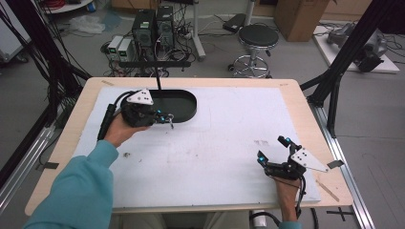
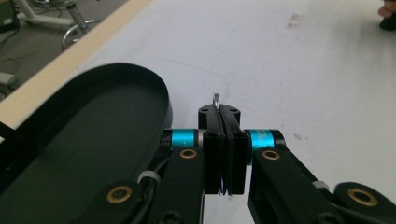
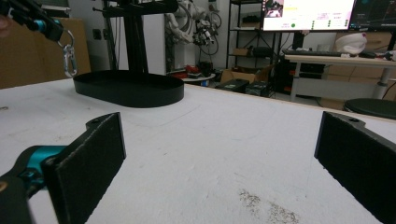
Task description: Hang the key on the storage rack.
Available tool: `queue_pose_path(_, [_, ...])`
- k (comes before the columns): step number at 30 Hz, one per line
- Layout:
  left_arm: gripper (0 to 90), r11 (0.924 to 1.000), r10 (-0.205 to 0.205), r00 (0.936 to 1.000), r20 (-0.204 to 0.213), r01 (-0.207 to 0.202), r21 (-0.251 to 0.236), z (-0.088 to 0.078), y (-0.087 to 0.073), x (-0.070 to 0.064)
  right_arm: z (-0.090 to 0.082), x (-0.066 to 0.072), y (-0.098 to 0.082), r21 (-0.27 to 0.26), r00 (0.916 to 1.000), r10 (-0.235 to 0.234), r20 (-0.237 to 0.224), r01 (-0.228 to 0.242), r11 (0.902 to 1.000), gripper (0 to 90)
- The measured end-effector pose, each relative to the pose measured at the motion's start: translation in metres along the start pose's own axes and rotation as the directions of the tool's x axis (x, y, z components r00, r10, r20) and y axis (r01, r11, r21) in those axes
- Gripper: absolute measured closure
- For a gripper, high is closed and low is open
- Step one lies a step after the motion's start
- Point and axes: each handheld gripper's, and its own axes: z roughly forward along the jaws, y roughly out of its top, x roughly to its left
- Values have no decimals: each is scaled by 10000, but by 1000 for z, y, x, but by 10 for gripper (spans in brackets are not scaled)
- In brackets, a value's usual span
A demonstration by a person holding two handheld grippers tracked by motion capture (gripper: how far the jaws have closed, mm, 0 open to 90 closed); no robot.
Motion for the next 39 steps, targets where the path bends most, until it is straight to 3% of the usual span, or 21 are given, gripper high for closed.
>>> queue_pose_path(14, [880, 9993, 111, 9972, -745, -138, -361, -26, 26, 15, 0, 0, 0, -28, 10000, -49, 24, 49, 10000, 11])
queue_pose_path(39, [880, 9987, -84, 9919, -1264, 19, -509, -31, 56, 45, 0, 0, 0, -28, 10000, -51, 25, 51, 10000, 11])
